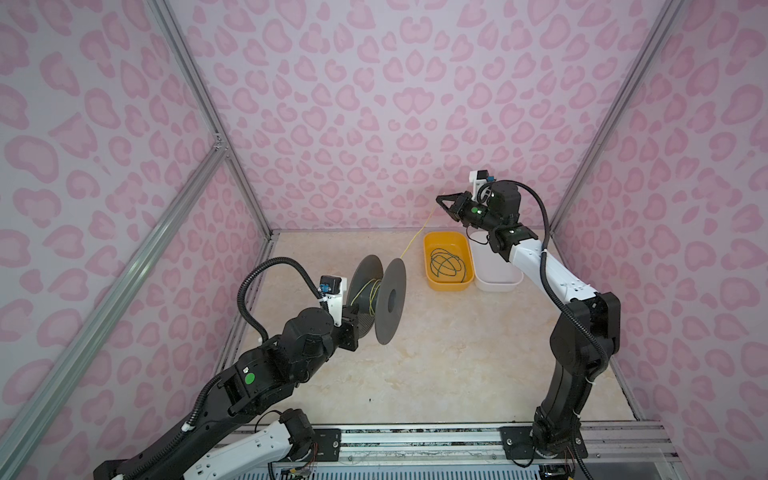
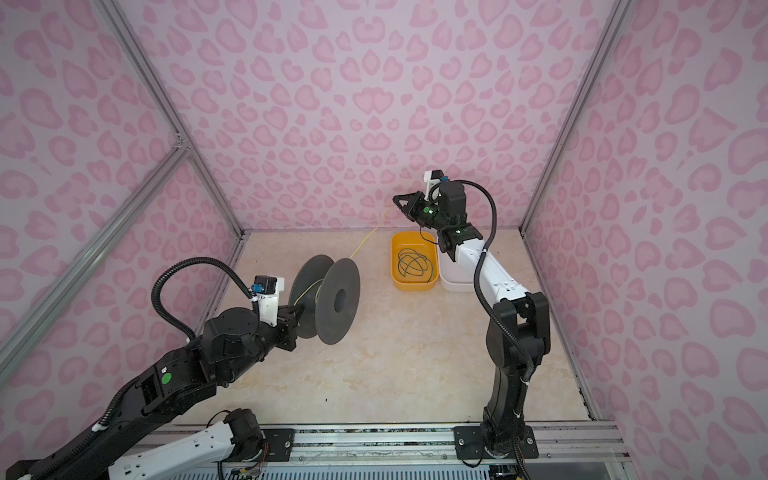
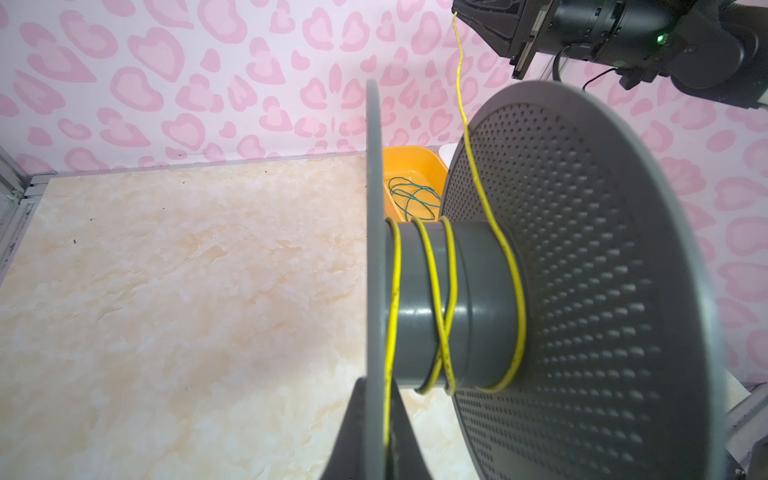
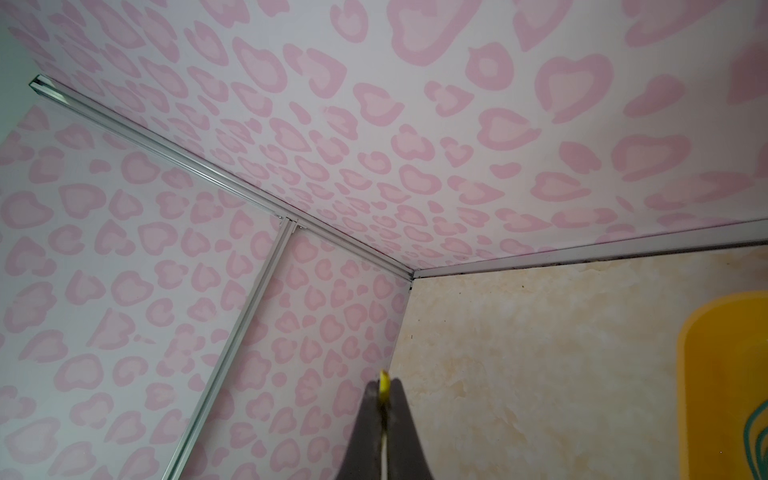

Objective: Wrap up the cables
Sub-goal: 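Raise the spool with the left gripper while the right gripper lowers toward the tubs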

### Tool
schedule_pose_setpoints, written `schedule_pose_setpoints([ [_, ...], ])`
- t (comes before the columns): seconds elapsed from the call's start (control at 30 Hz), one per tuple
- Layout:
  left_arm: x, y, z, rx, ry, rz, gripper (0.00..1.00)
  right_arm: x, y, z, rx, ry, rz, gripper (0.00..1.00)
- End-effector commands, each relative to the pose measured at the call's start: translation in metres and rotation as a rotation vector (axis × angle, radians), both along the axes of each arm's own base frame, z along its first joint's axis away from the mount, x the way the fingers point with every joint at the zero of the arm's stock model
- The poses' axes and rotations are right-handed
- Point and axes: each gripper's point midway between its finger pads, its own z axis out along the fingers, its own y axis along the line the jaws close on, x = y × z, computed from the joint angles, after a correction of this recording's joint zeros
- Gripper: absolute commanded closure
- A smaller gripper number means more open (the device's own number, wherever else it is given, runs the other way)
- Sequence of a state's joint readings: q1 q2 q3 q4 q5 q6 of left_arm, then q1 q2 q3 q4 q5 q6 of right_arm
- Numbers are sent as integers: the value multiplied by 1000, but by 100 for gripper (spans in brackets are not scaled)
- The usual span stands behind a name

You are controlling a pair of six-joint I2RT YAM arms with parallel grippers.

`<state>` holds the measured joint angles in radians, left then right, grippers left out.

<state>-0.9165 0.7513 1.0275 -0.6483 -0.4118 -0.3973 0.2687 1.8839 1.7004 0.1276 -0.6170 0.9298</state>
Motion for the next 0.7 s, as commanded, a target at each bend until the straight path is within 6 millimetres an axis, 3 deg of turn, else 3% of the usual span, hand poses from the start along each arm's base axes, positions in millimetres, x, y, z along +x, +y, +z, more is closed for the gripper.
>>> schedule_pose_setpoints([
  [0.0,-3,-6,14,1,-14,-48,96,24,-35,-9,-90,-51,-216,100],
  [0.2,8,-23,65,-83,-98,-63,96,10,-35,-58,-144,22,-207,100],
  [0.4,44,-29,104,-159,-162,25,96,-43,-26,-108,-184,78,-239,100],
  [0.5,68,-20,125,-243,-164,98,96,-70,-25,-135,-198,119,-252,100],
  [0.67,105,-12,144,-338,-211,225,96,-112,-14,-159,-234,136,-234,100],
])
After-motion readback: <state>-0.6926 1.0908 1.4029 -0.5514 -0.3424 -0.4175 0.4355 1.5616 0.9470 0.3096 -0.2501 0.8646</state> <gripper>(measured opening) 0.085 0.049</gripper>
